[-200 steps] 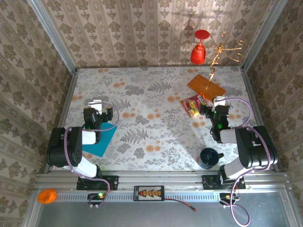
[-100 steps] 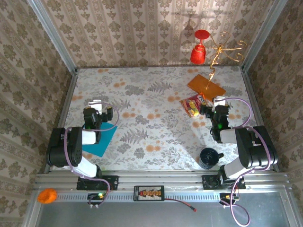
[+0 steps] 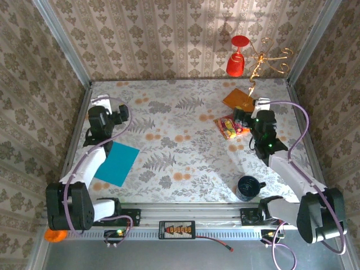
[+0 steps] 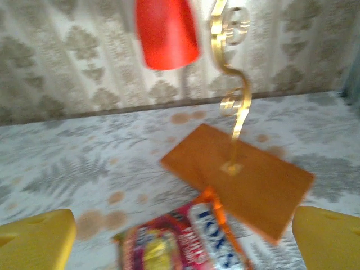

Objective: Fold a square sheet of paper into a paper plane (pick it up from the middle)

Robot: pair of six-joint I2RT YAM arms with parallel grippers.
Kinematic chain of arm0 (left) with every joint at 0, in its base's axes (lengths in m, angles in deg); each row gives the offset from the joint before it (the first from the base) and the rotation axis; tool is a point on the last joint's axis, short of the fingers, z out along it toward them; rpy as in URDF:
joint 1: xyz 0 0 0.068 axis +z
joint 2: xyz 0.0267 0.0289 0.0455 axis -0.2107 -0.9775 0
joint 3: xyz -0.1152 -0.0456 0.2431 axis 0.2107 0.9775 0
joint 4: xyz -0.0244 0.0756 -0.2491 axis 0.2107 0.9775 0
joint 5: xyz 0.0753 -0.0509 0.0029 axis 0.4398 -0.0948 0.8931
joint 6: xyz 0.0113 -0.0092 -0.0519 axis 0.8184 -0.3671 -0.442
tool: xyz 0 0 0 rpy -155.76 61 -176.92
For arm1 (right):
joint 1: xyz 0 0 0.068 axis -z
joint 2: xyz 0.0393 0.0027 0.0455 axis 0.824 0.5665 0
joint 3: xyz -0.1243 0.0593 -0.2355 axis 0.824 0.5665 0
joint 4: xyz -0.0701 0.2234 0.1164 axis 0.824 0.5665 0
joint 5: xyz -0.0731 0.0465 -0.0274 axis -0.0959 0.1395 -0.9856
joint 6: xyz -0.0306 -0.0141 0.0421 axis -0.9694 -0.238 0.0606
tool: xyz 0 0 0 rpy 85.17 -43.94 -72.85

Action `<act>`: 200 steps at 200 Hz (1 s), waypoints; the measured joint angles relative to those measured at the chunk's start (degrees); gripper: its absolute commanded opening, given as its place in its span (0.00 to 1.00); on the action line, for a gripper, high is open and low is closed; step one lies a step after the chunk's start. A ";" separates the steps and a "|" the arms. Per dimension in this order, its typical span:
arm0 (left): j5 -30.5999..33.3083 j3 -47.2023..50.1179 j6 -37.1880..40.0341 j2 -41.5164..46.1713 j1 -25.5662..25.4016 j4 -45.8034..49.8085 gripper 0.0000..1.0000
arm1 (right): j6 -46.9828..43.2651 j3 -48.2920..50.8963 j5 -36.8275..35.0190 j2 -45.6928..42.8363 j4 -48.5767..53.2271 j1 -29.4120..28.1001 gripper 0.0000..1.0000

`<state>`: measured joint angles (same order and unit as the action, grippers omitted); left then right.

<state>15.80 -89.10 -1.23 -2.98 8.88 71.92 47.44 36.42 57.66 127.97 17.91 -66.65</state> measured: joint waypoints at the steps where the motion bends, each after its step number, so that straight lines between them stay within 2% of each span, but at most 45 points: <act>1: -0.15 -0.22 -0.50 0.02 0.00 0.46 1.00 | 0.09 -0.13 0.07 0.00 0.20 -0.20 1.00; 27: -4.87 -1.81 -7.89 0.09 1.33 7.52 1.00 | 3.23 -4.87 1.95 1.07 8.15 -6.43 1.00; 48: -7.23 0.22 -13.29 -0.11 1.55 10.91 1.00 | 7.80 -10.88 3.58 5.73 12.81 -9.25 1.00; 85: -6.93 7.15 -21.11 -0.42 2.23 16.74 1.00 | 15.37 -16.90 5.51 15.50 15.82 -14.10 1.00; 138: -2.69 12.68 -26.08 1.09 5.20 24.44 1.00 | 25.59 -24.76 7.43 28.68 18.78 -19.80 1.00; 169: -0.76 12.96 -26.49 2.97 5.25 26.23 0.94 | 28.68 -30.95 9.97 33.77 21.59 -20.90 1.00; 200: -0.70 12.72 -26.43 -0.76 4.33 26.21 0.88 | 30.62 -32.09 11.23 35.47 22.05 -20.90 1.00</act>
<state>15.10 -76.38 -27.66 -3.74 13.20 98.12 78.06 4.34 68.89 163.45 39.96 -87.54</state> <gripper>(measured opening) 0.911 0.999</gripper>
